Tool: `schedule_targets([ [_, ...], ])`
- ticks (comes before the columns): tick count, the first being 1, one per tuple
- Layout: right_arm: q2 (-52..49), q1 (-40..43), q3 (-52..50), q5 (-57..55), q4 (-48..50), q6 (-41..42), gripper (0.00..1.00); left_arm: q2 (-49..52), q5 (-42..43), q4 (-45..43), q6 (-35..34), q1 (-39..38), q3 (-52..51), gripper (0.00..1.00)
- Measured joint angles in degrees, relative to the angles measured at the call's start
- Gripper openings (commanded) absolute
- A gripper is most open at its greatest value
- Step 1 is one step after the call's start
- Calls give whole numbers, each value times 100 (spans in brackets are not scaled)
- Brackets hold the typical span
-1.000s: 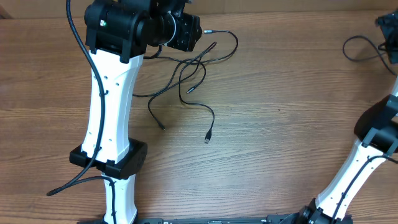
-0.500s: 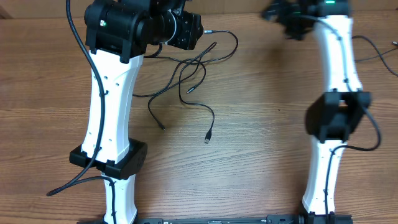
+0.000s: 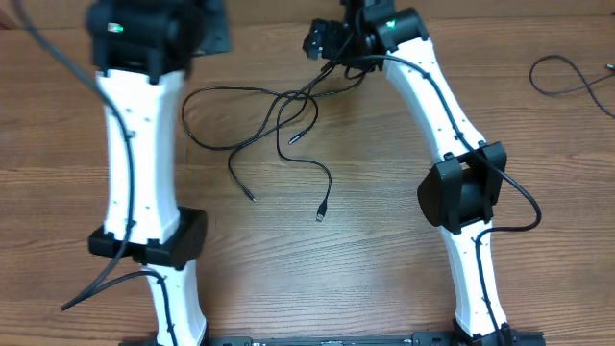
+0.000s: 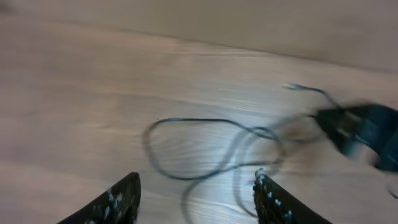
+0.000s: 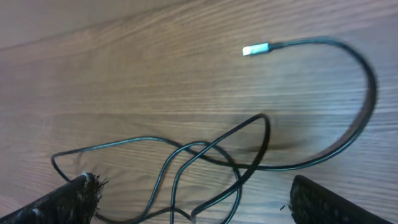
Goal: Untangle cables
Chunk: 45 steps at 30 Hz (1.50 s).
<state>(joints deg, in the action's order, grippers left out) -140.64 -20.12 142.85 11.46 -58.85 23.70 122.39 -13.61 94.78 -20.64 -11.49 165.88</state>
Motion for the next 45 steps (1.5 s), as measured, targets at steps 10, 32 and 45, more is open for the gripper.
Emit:
schedule_targets([
  [10, 0, -26, -1617, -52, 905, 273, 41, 0, 573, 188, 74, 1139, 0, 66],
  [32, 1797, 815, 1685, 332, -422, -557, 4, 0, 1628, 190, 326, 1071, 0, 70],
  [45, 2052, 3010, 1952, 310, -970, -761, 4, 0, 1773, 190, 474, 769, 0, 70],
])
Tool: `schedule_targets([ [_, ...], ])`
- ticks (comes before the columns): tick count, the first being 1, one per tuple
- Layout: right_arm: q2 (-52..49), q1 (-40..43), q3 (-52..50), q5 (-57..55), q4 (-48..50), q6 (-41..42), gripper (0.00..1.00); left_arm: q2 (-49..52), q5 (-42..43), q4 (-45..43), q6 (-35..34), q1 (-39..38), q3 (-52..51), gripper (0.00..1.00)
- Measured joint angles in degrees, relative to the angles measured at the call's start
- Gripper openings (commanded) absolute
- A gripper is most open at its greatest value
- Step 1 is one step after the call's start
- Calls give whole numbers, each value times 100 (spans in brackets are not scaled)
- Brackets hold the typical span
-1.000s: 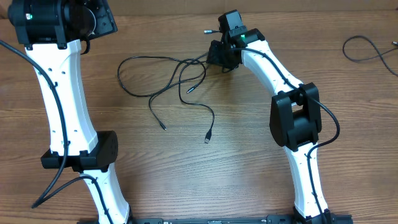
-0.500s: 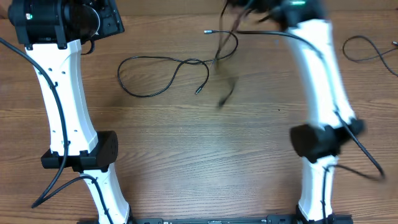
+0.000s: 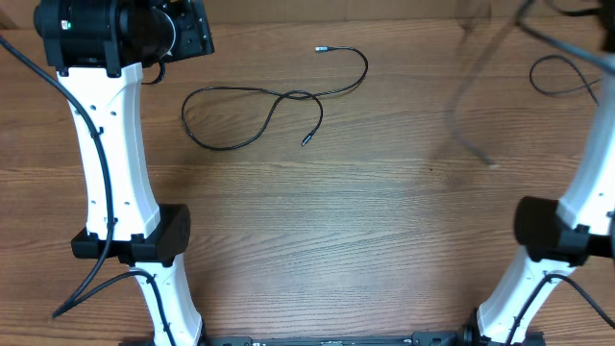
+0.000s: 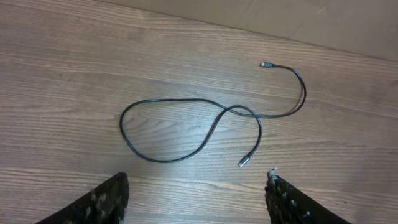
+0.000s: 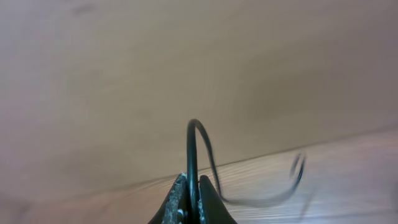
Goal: Untangle cables
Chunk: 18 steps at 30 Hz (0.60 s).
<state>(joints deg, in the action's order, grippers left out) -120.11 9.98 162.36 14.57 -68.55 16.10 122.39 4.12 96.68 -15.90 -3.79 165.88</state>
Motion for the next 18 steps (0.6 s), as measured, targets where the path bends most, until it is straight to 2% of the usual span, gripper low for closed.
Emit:
schedule_targets([
  [7, -44, 1639, -42, -155, -4, -87, 4, 0, -2, 0, 0, -68, 0, 71],
  [11, -37, 2186, -291, -341, 59, -116, 4, 0, 0, 0, 7, -203, 0, 70],
  [18, -42, 2809, -1921, -542, 949, -247, 4, 0, -2, 0, 136, -337, 0, 71],
])
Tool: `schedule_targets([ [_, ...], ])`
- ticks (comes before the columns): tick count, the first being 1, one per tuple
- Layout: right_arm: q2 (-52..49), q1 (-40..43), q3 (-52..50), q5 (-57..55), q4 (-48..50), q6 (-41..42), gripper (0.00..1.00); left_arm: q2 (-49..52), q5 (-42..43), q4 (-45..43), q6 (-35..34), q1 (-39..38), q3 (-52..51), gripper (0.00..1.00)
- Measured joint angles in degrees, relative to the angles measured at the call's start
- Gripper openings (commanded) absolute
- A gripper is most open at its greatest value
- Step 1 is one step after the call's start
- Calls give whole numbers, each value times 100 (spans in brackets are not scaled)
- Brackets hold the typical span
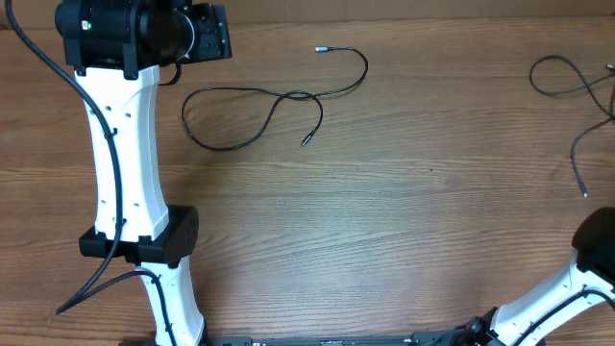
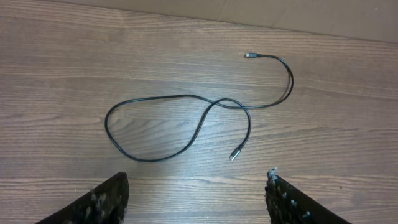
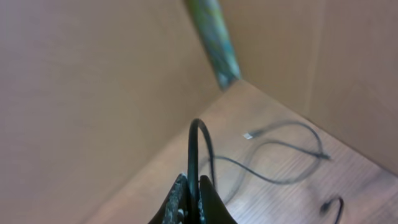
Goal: Untangle cables
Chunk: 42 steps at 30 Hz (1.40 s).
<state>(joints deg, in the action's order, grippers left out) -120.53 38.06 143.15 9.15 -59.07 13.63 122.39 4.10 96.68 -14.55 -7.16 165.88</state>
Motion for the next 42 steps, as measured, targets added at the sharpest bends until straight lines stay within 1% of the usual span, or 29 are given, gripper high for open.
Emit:
schedule_targets([
  [7, -2, 0, -2459, -212, 2448, -7, 4, 0, 68, 4, 15, -72, 0, 72],
  [9, -4, -2, -3134, -509, 2857, 63, 4, 0, 85, 2, 15, -114, 0, 72],
  [13, -7, 11, -4015, -1106, 3471, 328, 4, 0, 92, 7, 15, -140, 0, 72],
  [16, -7, 26, -4625, -1397, 3755, 573, 4, 0, 92, 0, 15, -140, 0, 72],
  [21, -11, 142, -5552, -1836, 3915, 1106, 4, 0, 90, 4, 15, -140, 0, 72],
  [23, -37, 389, -5871, -1908, 3950, 1272, 4, 0, 92, 4, 15, -140, 0, 72],
  [26, -101, 837, -5919, -1985, 3880, 1362, 4, 0, 90, 2, 15, -140, 0, 72],
  [27, -101, 938, -5919, -1989, 3869, 1373, 14, 0, 92, 4, 17, -142, 0, 72],
  [28, -101, 1062, -5919, -1993, 3866, 1379, 37, 0, 92, 4, 17, -151, 0, 72],
  [29, -101, 1202, -5919, -1989, 3853, 1390, 70, 0, 92, 4, 17, -151, 0, 72],
  [30, -103, 1325, -5919, -1950, 3845, 1427, 100, 0, 92, 2, 17, -153, 0, 72],
  [32, -103, 1567, -5919, -1676, 3810, 1447, 100, 0, 90, 4, 39, -188, 0, 72],
  [35, -103, 1644, -5919, -1296, 3860, 1464, 100, 0, 90, 4, 149, -223, 0, 72],
  [39, -103, 1285, -5869, -933, 3869, 1464, 100, 0, 90, 2, 278, -225, 0, 72],
  [42, -103, 994, -5552, -852, 3652, 1467, 100, 0, 90, 2, 297, -225, 0, 72],
])
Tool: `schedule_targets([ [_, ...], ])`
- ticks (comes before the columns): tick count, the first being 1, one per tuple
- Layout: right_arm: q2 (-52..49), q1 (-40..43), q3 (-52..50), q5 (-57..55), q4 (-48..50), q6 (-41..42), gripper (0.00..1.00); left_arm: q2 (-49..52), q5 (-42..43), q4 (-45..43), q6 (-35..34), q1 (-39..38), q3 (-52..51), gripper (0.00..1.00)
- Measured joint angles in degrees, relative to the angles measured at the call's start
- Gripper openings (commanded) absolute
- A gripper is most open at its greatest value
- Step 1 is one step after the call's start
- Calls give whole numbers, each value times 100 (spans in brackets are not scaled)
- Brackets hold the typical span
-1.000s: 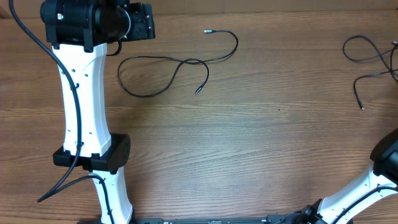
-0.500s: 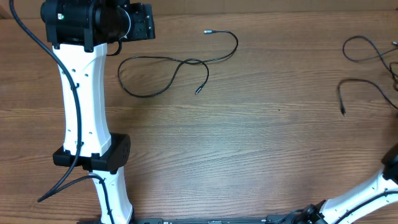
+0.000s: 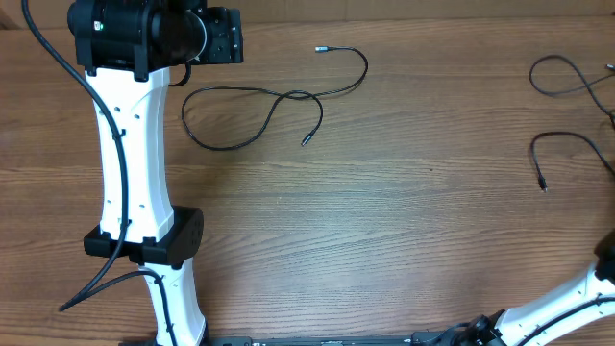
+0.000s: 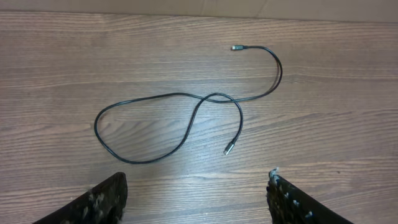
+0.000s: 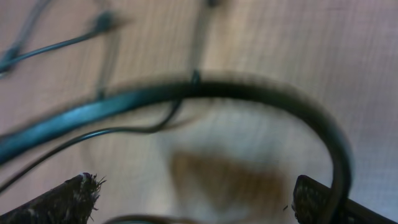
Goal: Untangle cables
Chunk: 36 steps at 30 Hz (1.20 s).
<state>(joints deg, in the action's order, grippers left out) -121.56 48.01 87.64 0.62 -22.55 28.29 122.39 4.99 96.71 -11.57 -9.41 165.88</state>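
One thin black cable (image 3: 252,113) lies alone on the wooden table at the back left, in a loop with both plugs free; the left wrist view shows the cable (image 4: 186,118) whole. My left gripper (image 4: 196,200) hovers open above it, with nothing between its fingers. A second black cable (image 3: 569,142) lies at the right edge, its plug end (image 3: 543,186) pointing toward the front. My right gripper (image 5: 199,200) is open just over that cable (image 5: 205,93), which shows blurred and close. In the overhead view the right gripper is out of frame.
A third black cable (image 3: 557,79) lies coiled at the back right, close to the second one. The left arm's white column (image 3: 130,163) rises along the left side. A brown cardboard wall (image 4: 186,6) borders the table's far edge.
My right gripper was shut on the second cable, held up at the far right; now it is open and the cable lies on the table at the right edge. The left gripper has shifted slightly.
Two cables lay tangled at the back middle, with my right gripper open over them. Then the right gripper was shut on one, away to the right, leaving the other alone. It held the cable at the far right, and now it lies there, released.
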Motion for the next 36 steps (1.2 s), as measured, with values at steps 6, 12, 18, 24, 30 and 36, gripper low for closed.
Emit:
schedule_targets([
  [6, 13, -481, 1585, -44, -560, -92, 100, 0, -2, 2, 2, -61, 0, 72],
  [12, 94, -695, 1847, -264, -1025, -201, 100, 0, 0, 0, 2, -151, 0, 73],
  [18, 50, -481, 1847, -417, -1480, -221, 100, 0, 0, 2, 103, -225, 0, 73],
  [24, -61, -114, 2229, -404, -2151, -245, 100, 0, 0, 2, 151, -225, 0, 73],
  [30, -85, -157, 3228, 98, -2522, -284, 100, 0, 0, 0, 151, -225, 0, 73],
  [36, -85, -949, 3316, 1126, -2590, -317, 100, 0, 0, 0, 151, -258, 0, 74],
])
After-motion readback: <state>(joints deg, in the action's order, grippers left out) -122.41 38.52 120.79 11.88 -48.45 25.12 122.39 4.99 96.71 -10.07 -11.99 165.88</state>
